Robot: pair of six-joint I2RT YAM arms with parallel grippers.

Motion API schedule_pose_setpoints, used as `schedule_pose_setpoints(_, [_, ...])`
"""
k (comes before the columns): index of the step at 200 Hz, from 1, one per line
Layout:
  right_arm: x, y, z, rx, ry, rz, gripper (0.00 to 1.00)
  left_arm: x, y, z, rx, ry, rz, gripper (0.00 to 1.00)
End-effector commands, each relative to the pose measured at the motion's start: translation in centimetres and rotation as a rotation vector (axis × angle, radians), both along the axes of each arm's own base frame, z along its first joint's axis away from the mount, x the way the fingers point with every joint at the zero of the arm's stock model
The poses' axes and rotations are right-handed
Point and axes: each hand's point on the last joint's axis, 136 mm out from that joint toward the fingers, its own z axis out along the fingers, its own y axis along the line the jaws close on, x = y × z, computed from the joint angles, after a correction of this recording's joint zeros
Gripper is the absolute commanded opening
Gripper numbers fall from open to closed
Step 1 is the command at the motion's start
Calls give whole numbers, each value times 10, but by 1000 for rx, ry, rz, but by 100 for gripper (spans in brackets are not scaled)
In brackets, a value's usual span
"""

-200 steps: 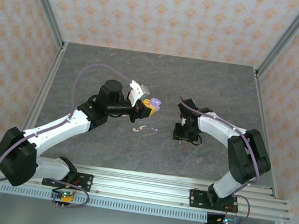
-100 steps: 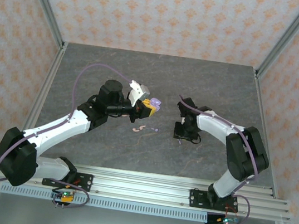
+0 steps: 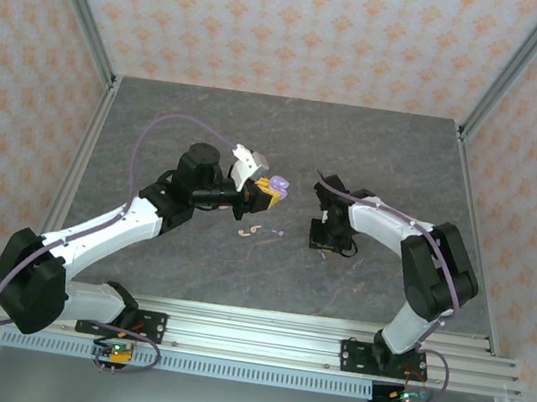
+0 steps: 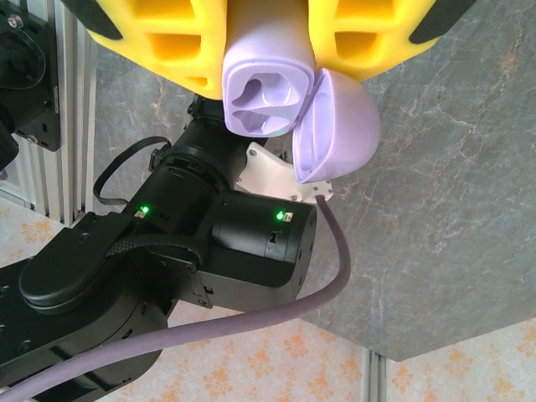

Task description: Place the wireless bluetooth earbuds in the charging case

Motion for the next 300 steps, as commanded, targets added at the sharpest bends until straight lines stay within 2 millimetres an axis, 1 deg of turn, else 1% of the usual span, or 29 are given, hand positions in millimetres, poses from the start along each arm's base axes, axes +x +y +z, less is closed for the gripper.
schedule_pose_setpoints(1, [0,-3,-3,-61,14,-3,30,-1,-1,15,-22,-31,8,11])
schedule_pose_setpoints(15, [-1,-8,-5,-87,20,-6,30,-1,-1,16,-21,-32,7,11])
schedule_pose_setpoints(36, [0,-12,-2,-103,8,-8,30,-2,-1,16,-22,-36,6,11])
schedule_pose_setpoints(63, [-1,-10,1,-95,9,6,30,-1,-1,16,-22,-35,6,11])
schedule_pose_setpoints(76, [-2,-13,3,-108,9,13,30,-1,-1,17,-23,-35,7,11])
schedule_pose_setpoints(100, [-5,-18,7,-125,6,37,32,-2,0,17,-22,-38,6,11])
schedule_pose_setpoints(114, [-8,-17,8,-117,11,57,34,-2,0,17,-22,-38,5,11])
schedule_pose_setpoints(158, [-8,-16,3,-119,22,70,35,-1,-1,16,-24,-35,8,11])
schedule_pose_setpoints(184, [-8,-18,-1,-131,25,68,34,-1,0,17,-25,-34,10,11])
schedule_pose_setpoints(213, [-7,-20,-7,-145,30,42,27,-1,0,16,-23,-31,10,11])
schedule_pose_setpoints(240, [-1,-17,-8,-138,14,1,22,-2,0,17,-23,-32,12,11])
schedule_pose_setpoints(260, [5,-16,-7,-137,-3,-37,21,-3,1,18,-23,-36,12,11])
schedule_pose_setpoints(300, [30,-11,1,-148,-64,-126,19,-3,2,19,-23,-34,14,11])
